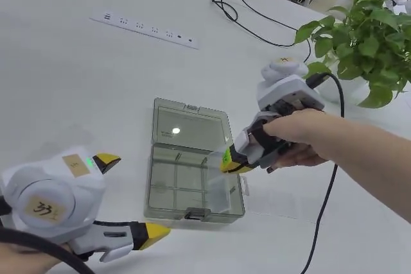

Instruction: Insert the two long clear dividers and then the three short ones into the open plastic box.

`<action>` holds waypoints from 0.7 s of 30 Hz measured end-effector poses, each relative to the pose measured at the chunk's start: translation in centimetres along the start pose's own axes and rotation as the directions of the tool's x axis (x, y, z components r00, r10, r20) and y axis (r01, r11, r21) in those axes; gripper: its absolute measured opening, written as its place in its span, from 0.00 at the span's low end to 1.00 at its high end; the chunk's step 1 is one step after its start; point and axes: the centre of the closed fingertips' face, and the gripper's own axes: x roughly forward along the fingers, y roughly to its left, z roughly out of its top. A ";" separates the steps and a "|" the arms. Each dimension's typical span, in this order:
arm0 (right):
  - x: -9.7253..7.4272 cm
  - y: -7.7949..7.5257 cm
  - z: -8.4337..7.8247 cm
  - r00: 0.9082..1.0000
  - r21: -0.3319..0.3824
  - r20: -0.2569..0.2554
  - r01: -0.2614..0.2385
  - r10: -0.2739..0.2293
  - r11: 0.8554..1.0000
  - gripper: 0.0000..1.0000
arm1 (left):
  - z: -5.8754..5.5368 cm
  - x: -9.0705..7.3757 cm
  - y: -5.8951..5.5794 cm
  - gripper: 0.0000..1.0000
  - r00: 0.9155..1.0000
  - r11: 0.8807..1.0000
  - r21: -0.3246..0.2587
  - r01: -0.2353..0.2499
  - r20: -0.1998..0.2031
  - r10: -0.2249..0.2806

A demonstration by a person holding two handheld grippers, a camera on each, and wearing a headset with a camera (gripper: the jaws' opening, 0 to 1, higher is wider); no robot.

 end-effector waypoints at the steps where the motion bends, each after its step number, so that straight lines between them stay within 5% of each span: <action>1: 0.0 0.0 0.0 1.000 0.003 0.001 0.000 0.000 1.000 0.01 | 0.0 0.0 0.0 0.85 1.000 1.000 -0.001 0.000 -0.001 0.000; 21: 0.0 0.0 -0.2 1.000 0.010 0.002 0.024 -0.024 1.000 0.01 | -0.2 0.1 -0.2 0.84 1.000 1.000 -0.004 0.006 -0.001 -0.006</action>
